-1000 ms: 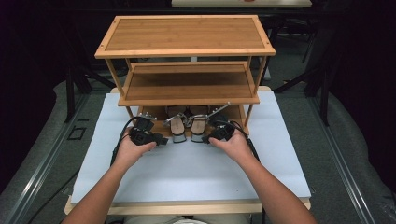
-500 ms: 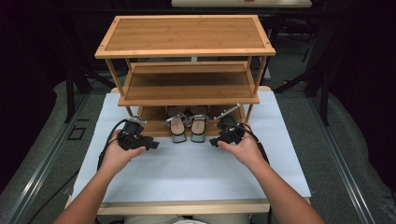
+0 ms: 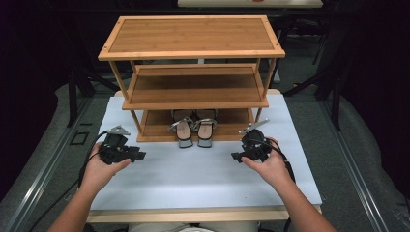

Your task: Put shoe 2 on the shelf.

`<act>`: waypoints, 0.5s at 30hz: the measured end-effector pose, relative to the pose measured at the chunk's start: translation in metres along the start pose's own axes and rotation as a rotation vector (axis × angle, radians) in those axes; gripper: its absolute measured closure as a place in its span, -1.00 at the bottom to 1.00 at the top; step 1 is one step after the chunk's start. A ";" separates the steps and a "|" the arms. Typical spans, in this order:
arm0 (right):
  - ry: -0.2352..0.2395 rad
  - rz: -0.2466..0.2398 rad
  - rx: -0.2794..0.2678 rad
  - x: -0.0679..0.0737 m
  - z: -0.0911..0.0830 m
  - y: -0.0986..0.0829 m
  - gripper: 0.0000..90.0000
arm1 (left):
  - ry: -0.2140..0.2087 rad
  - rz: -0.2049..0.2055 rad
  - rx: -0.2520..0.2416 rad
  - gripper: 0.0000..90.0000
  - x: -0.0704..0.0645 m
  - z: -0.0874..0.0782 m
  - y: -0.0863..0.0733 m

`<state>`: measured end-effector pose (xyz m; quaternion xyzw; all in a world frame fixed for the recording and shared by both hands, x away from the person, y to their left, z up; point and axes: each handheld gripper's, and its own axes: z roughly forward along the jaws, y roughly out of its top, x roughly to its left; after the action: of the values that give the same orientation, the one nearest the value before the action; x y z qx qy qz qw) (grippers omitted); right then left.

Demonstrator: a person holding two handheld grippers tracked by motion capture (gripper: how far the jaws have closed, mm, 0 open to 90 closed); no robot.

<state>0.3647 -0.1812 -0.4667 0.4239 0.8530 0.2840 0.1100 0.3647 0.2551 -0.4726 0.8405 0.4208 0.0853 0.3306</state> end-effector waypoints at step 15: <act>-0.075 0.093 -0.047 -0.003 -0.005 -0.047 -0.01 | 0.018 -0.085 -0.041 0.35 0.012 -0.002 -0.051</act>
<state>0.3332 -0.2079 -0.4896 0.4709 0.8206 0.2926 0.1386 0.3385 0.2870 -0.5044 0.8141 0.4572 0.0872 0.3473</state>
